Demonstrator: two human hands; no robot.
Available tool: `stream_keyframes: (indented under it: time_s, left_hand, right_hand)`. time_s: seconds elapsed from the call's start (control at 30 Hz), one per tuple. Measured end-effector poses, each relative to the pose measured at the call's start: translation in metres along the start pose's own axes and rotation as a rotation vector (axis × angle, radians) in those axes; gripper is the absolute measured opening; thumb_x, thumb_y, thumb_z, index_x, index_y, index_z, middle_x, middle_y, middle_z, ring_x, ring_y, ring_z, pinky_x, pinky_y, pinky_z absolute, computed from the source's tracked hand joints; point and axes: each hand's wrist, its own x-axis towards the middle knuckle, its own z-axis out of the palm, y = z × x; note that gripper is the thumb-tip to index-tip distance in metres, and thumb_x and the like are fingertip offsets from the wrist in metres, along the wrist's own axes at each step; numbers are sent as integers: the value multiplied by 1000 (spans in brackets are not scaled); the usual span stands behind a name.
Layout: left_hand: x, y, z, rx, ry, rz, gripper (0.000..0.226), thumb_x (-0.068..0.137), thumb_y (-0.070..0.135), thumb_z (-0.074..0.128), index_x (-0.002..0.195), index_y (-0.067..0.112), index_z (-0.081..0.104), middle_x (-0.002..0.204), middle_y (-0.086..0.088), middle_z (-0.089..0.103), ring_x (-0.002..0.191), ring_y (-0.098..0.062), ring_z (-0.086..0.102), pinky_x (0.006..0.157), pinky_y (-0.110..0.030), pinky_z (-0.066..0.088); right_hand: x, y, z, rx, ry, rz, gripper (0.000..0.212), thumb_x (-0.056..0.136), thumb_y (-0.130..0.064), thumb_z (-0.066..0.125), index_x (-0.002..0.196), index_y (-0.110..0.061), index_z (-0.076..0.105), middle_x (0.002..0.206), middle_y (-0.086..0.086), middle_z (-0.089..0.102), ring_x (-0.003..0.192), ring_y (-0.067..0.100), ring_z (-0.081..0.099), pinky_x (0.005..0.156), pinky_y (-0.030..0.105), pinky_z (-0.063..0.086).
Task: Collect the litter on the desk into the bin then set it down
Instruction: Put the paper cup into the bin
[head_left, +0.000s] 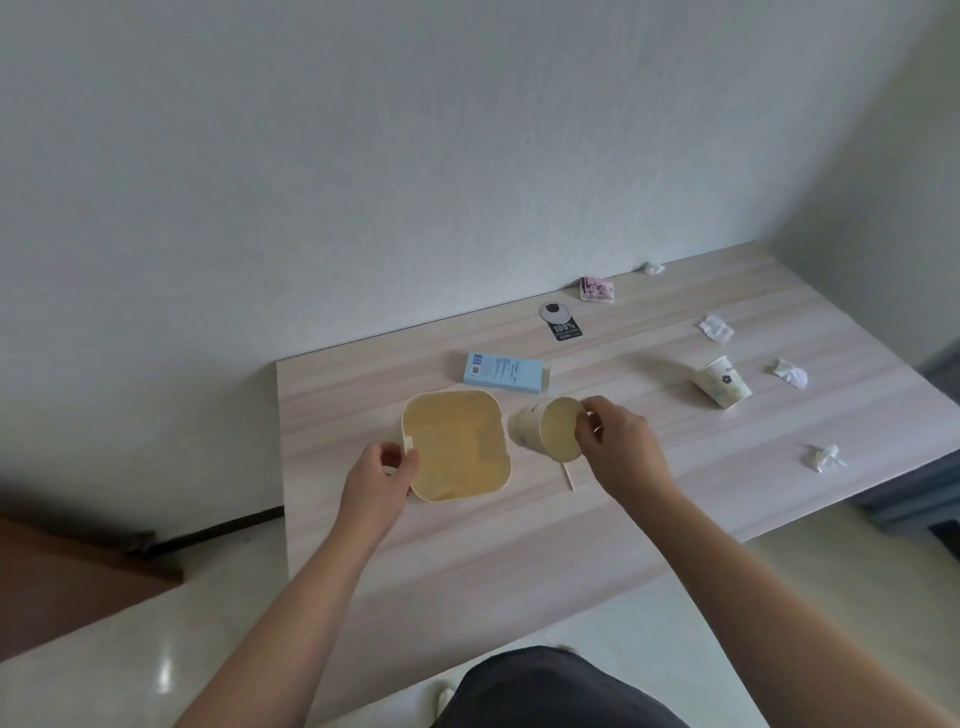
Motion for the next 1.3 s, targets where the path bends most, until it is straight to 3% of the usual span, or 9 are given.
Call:
stream_keyframes:
  time_s: [0.2,0.43,0.57,0.73,0.87,1.0,1.2,1.3]
  left_hand:
    - [3,6,14,-7,-18,24,21,90,40,61,97,21,60,92,7,67,74,-19,68,68,-35,52]
    - [-4,12,19,23,-39,43,18,91,40,61,95,24,58,91,8,66,71,-16,68,69,-37,54]
    - [-12,13,19,34,-59,45,16,91,41,60,94,25,57,90,9,66,66,-12,66,62,-31,49]
    - [-19,17,19,18,-89,50,21,91,41,60,97,21,59,91,8,66,67,-14,66,70,-37,54]
    - [-24,19,17,48,-101,98,22,91,43,59,96,22,59,90,9,66,68,-13,67,65,-29,49]
    - [-26,22,13,56,-159,129,25,91,45,58,100,22,59,93,9,65,72,-13,65,63,-27,47]
    - [-26,23,10,8,-231,146,19,92,44,58,96,25,59,92,6,65,67,-12,61,64,-27,50]
    - [-25,22,9,-9,-248,152,21,92,44,58,96,24,60,92,4,65,68,-14,61,69,-35,55]
  right_hand:
    - [-8,-21,-16,88,89,-126,11,90,-18,55,94,-18,65,71,-8,55,58,4,49,52,23,34]
    - [-23,-37,-4,-7,-132,-208,19,89,-11,51,99,-10,67,78,6,65,71,25,56,62,34,43]
    - [-27,-45,8,-129,-274,-202,22,90,-13,45,100,-5,64,86,12,66,78,31,59,69,42,49]
    - [-25,-51,27,-273,-378,-162,13,89,-9,42,77,-10,46,76,13,55,68,31,48,58,34,35]
    - [-18,-51,44,-358,-451,-120,16,90,-5,40,90,-7,56,91,17,62,81,36,59,62,32,37]
    - [-14,-50,62,-367,-499,-133,21,91,-4,40,100,-8,59,94,16,64,85,36,63,64,33,44]
    - [-10,-52,79,-364,-547,-129,25,92,-10,38,104,-15,59,95,10,65,83,31,62,63,33,45]
    - [-9,-54,83,-412,-579,-131,25,93,-10,38,108,-15,58,95,9,64,85,30,62,64,35,49]
